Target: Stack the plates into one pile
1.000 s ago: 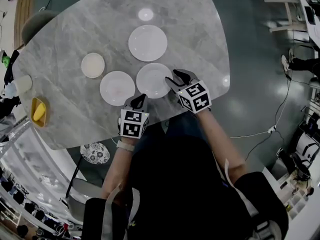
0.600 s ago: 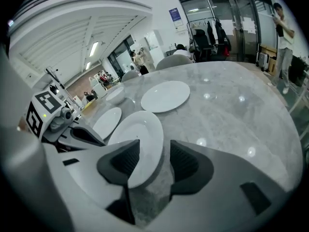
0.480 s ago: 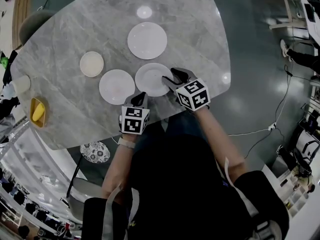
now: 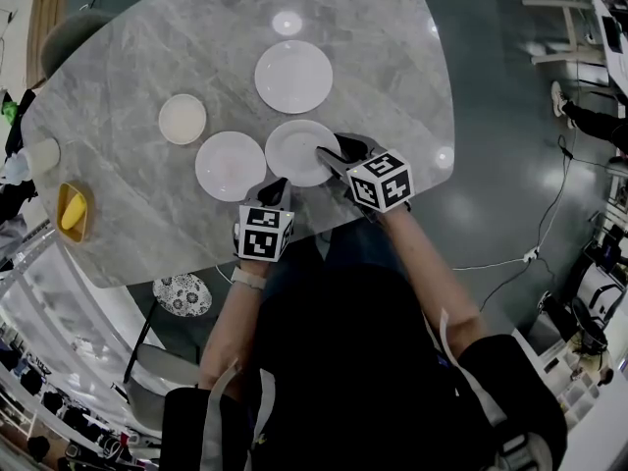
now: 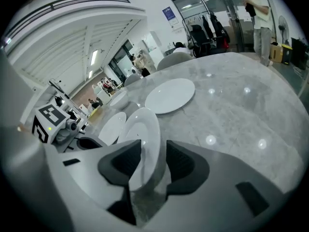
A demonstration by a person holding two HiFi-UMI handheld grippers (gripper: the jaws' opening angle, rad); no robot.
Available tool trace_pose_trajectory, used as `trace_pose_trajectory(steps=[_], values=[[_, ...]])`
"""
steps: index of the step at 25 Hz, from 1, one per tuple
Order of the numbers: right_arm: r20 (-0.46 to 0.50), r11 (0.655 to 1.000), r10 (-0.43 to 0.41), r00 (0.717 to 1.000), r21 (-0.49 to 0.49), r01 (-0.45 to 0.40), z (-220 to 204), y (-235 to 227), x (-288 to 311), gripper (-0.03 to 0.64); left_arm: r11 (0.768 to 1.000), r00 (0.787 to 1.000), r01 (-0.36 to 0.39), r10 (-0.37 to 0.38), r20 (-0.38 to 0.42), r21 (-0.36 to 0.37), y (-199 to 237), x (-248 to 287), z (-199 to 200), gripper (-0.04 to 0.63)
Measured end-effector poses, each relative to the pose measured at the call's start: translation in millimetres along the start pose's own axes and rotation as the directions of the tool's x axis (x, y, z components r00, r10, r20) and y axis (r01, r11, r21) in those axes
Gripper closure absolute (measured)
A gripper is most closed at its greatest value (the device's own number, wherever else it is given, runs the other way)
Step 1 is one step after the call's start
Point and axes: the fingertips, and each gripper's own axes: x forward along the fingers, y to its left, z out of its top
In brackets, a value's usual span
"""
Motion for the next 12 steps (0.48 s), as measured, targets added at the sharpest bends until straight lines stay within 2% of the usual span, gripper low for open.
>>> trace_pose_trajectory(steps=[5,12], values=[[-0.001,0.999,0.048,0.999,0.024,-0.048,-0.5,4.8,2.0,0.49,1.0,1.0,0.004,-0.004,0.001,0.003,-0.4,0.9,-0.6,0.588],[0.015,0.991,0.109,0.994,0.071,-0.11,6.1,9.6,2.0,0.547,0.999,1.0,-0.014,0.014,0.009,-0.03,2.9,1.1,1.0,0.588]])
